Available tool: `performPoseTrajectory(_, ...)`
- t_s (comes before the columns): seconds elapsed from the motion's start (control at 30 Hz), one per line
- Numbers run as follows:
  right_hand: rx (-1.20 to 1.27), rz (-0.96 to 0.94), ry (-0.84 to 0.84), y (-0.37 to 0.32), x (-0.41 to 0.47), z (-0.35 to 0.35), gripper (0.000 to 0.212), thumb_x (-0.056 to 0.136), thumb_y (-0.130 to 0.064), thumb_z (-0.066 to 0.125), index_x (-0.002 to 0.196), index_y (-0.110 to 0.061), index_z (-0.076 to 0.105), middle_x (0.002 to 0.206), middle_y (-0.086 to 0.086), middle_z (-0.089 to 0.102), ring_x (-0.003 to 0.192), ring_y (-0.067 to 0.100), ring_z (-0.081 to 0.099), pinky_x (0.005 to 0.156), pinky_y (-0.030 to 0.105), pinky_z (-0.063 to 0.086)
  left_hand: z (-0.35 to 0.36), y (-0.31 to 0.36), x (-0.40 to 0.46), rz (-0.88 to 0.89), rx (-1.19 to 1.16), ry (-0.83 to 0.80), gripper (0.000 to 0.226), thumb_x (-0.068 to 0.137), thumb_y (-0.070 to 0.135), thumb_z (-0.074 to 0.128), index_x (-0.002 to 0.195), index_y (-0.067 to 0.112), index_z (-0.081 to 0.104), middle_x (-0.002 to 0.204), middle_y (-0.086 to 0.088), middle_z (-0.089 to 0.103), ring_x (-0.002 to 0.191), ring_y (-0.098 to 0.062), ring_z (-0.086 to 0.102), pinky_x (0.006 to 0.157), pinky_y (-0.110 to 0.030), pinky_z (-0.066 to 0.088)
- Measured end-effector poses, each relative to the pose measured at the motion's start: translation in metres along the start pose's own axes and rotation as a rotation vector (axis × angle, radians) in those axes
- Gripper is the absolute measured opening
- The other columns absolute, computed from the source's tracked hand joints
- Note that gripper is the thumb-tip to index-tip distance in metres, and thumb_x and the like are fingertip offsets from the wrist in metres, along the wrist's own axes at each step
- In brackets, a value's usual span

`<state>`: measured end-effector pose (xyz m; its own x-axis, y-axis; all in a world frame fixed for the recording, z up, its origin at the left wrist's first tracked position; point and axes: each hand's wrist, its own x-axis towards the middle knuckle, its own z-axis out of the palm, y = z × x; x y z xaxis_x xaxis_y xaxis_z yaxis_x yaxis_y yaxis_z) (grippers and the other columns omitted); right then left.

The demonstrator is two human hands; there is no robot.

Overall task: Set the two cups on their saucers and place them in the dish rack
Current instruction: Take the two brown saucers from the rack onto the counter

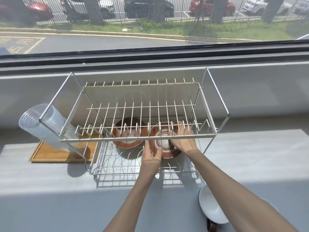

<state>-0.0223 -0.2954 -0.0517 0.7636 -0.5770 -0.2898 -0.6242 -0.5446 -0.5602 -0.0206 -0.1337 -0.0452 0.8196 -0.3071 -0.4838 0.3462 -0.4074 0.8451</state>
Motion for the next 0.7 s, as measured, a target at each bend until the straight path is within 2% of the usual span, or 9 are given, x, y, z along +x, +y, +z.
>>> performPoseTrajectory(0.07, -0.030, 0.052, -0.055, -0.007, -0.010, -0.003, 0.055, 0.094, -0.032, 0.048, 0.142, -0.007, 0.039, 0.144, 0.020, 0.041, 0.133, 0.038, 0.038, 0.111, 0.043, 0.030, -0.004, 0.000, -0.009, 0.021, -0.005, 0.029, 0.086, 0.078, 0.059, 0.054, 0.153, 0.050, 0.014, 0.154, -0.021, 0.040, 0.140, -0.037, 0.041, 0.116, -0.048, 0.036)
performPoseTrajectory(0.13, 0.036, 0.077, -0.094, -0.013, -0.028, -0.010, 0.055, 0.097, -0.029, 0.049, 0.145, -0.005, 0.035, 0.143, 0.017, 0.044, 0.135, 0.035, 0.037, 0.109, 0.037, 0.029, -0.009, 0.005, -0.022, 0.076, -0.029, 0.019, 0.077, 0.092, 0.041, 0.056, 0.156, 0.042, 0.013, 0.155, -0.005, 0.041, 0.138, -0.027, 0.045, 0.115, -0.039, 0.036)
performPoseTrajectory(0.2, 0.067, 0.059, 0.022, -0.017, -0.042, -0.020, 0.059, 0.095, -0.032, 0.051, 0.145, -0.006, 0.035, 0.141, 0.022, 0.046, 0.134, 0.037, 0.038, 0.107, 0.038, 0.031, -0.016, 0.006, -0.034, 0.144, -0.062, 0.013, 0.073, 0.098, 0.029, 0.054, 0.158, 0.035, 0.013, 0.159, 0.008, 0.033, 0.141, -0.016, 0.039, 0.118, -0.041, 0.034)
performPoseTrajectory(0.27, 0.088, 0.077, 0.040, -0.022, -0.059, -0.023, 0.054, 0.095, -0.037, 0.051, 0.137, -0.005, 0.044, 0.139, 0.024, 0.044, 0.134, 0.035, 0.035, 0.108, 0.035, 0.029, -0.021, 0.004, -0.048, 0.183, -0.064, 0.020, 0.077, 0.094, 0.037, 0.056, 0.157, 0.039, 0.013, 0.161, 0.011, 0.028, 0.144, -0.015, 0.036, 0.117, -0.048, 0.036)
performPoseTrajectory(0.33, 0.136, 0.093, 0.009, -0.020, -0.078, -0.020, 0.054, 0.093, -0.038, 0.052, 0.140, -0.012, 0.042, 0.141, 0.019, 0.041, 0.136, 0.031, 0.032, 0.110, 0.033, 0.027, -0.026, -0.002, -0.062, 0.170, -0.105, 0.023, 0.085, 0.081, 0.055, 0.058, 0.154, 0.047, 0.015, 0.161, 0.015, 0.028, 0.144, -0.015, 0.038, 0.114, -0.051, 0.039)
performPoseTrajectory(0.4, 0.168, 0.086, 0.013, -0.016, -0.099, -0.019, 0.053, 0.090, -0.037, 0.054, 0.140, -0.019, 0.044, 0.139, 0.019, 0.043, 0.133, 0.032, 0.038, 0.107, 0.033, 0.032, -0.032, -0.009, -0.074, 0.151, -0.138, 0.035, 0.087, 0.077, 0.062, 0.060, 0.153, 0.048, 0.019, 0.159, 0.010, 0.034, 0.141, -0.018, 0.043, 0.111, -0.052, 0.043)
performPoseTrajectory(0.5, 0.224, 0.085, 0.024, -0.010, -0.130, -0.019, 0.048, 0.085, -0.036, 0.055, 0.129, -0.018, 0.054, 0.128, 0.022, 0.052, 0.122, 0.035, 0.048, 0.099, 0.036, 0.042, -0.043, -0.023, -0.094, 0.152, -0.184, 0.050, 0.066, 0.096, 0.042, 0.057, 0.153, 0.042, 0.025, 0.149, -0.003, 0.046, 0.128, -0.024, 0.056, 0.099, -0.048, 0.053)
performPoseTrajectory(0.6, 0.274, 0.097, -0.001, -0.002, -0.161, -0.011, 0.059, 0.083, -0.046, 0.056, 0.135, -0.019, 0.050, 0.132, 0.018, 0.050, 0.119, 0.036, 0.053, 0.101, 0.039, 0.045, -0.052, -0.036, -0.117, 0.162, -0.190, 0.049, 0.057, 0.100, 0.036, 0.054, 0.150, 0.044, 0.028, 0.138, -0.003, 0.055, 0.117, -0.024, 0.063, 0.080, -0.036, 0.057)
performPoseTrajectory(0.7, 0.315, 0.089, -0.009, 0.005, -0.190, -0.002, 0.062, 0.083, -0.045, 0.058, 0.138, -0.019, 0.047, 0.135, 0.016, 0.048, 0.119, 0.032, 0.054, 0.101, 0.038, 0.045, -0.057, -0.047, -0.141, 0.143, -0.192, 0.077, 0.059, 0.100, 0.037, 0.054, 0.152, 0.039, 0.027, 0.138, 0.000, 0.056, 0.118, -0.023, 0.062, 0.076, -0.031, 0.057)
